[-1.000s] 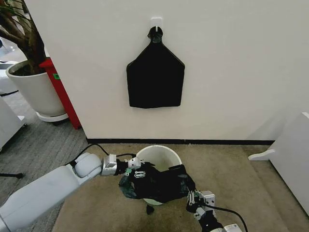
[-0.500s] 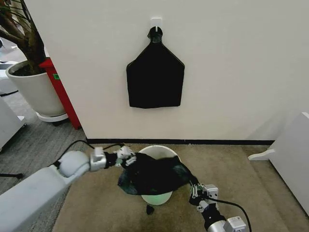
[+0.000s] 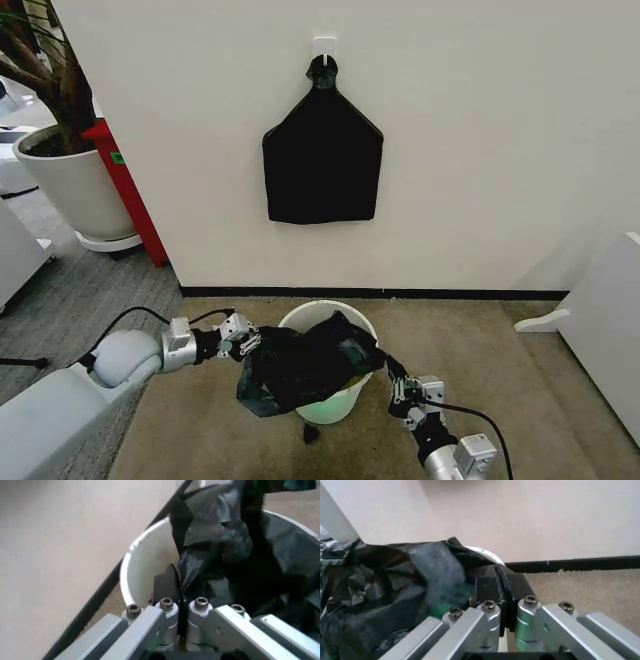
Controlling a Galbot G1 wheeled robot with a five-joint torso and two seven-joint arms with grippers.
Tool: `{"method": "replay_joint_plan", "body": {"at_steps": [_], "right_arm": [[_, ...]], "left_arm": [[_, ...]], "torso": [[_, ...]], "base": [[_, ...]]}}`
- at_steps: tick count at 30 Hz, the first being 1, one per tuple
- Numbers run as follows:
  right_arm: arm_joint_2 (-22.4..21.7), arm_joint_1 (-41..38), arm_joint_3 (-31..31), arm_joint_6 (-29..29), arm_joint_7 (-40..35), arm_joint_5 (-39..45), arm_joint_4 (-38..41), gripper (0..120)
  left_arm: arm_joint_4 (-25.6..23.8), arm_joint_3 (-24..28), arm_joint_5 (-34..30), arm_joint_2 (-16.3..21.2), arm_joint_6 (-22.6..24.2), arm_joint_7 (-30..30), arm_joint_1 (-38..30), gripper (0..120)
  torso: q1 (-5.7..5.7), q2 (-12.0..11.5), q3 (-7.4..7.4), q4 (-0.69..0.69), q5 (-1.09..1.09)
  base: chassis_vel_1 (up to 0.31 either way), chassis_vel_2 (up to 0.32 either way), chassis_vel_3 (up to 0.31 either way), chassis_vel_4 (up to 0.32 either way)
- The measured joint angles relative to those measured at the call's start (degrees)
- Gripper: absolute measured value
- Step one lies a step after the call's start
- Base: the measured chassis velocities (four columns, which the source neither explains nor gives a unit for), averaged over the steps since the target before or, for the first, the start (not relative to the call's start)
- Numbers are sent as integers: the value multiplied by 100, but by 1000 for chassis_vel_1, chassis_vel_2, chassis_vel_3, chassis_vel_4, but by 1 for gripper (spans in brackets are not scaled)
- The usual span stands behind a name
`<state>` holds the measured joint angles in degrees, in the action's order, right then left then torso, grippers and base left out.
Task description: Place the garbage bag over the trash bin.
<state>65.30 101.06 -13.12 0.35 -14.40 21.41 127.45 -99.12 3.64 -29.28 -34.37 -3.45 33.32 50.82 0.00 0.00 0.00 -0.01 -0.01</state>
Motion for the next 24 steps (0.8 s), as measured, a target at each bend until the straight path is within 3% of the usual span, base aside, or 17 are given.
{"method": "replay_joint_plan", "body": {"at_steps": [4,7,11,16,19,21,24], "right_arm": [[25,100,-29,28,-61,-121,33,0],[55,204,-48,58,-79,-204,107,5],[84,329,-74,108,-142,-259,220,19],[105,472,-129,219,-177,-294,376,43],[123,490,-116,255,-145,-295,319,49],[138,494,-102,343,-51,-386,192,61],[108,496,-126,414,113,-581,153,69]], "left_arm": [[-24,278,13,-114,-4,-347,-214,1],[-156,280,-19,-100,19,-423,-204,11],[-312,10,-65,55,38,-437,72,24],[-569,-870,-188,455,-128,-541,1071,48],[-628,-957,-279,496,-179,-609,1251,54],[-729,-993,-396,532,-203,-690,1397,64],[-872,-1046,-523,588,-208,-781,1555,74]], "torso": [[0,0,1,0,0],[0,0,0,-1,1],[0,0,0,-1,0],[0,1,0,3,1],[0,1,0,2,0],[0,0,0,1,-1],[0,1,0,-1,2]], "base": [[0,0,0,0],[0,0,0,0],[0,0,0,0],[0,0,0,0],[0,0,0,0],[0,0,0,0],[0,0,0,0]]}}
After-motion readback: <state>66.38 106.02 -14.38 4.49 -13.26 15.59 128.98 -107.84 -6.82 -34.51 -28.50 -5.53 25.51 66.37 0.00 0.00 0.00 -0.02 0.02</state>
